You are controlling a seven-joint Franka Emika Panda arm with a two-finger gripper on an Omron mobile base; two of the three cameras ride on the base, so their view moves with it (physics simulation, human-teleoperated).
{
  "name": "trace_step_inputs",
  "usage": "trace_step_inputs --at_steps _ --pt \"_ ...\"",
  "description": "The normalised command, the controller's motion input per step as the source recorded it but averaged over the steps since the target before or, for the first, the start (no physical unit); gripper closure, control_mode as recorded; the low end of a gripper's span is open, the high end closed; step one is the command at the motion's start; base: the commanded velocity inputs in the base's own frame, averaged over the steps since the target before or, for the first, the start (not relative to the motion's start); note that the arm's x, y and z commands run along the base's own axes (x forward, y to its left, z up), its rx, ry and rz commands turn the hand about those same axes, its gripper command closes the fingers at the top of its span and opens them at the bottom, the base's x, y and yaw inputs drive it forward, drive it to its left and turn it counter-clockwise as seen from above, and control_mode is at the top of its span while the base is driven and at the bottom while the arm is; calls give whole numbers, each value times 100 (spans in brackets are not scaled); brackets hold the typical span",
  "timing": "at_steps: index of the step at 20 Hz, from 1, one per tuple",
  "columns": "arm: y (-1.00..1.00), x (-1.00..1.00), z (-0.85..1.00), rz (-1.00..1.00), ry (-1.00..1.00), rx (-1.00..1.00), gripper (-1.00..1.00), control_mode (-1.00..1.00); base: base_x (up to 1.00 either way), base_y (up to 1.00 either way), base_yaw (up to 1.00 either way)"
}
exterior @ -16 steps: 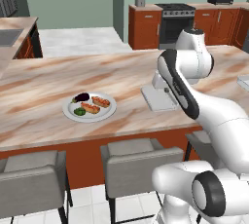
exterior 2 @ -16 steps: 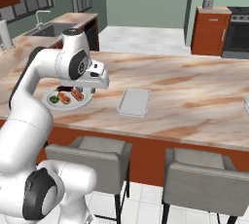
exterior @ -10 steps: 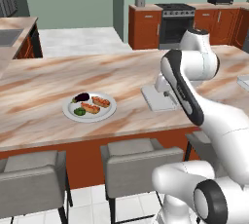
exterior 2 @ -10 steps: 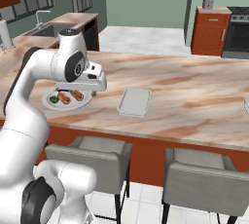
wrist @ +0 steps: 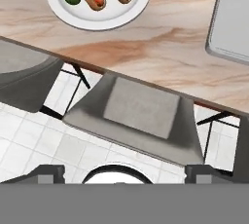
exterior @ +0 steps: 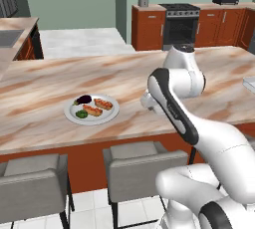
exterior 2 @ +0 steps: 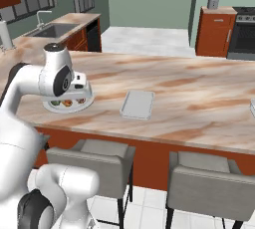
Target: Place one cooked food and one vegetable from the large plate to each tupperware container.
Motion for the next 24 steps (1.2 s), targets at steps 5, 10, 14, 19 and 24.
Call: trace_step_inputs --at_steps 5,10,14,19,24 --pt "65 63 0 17 3 0 -100 -100 0 0 0" --pt "43 62 -11 18 8 1 -100 -100 0 0 0" --pt "35 52 -42 18 0 2 -100 -100 0 0 0" --pt "32 49 -39 13 -4 0 -100 -100 0 0 0" --pt "6 55 -15 5 0 0 -100 -100 0 0 0"
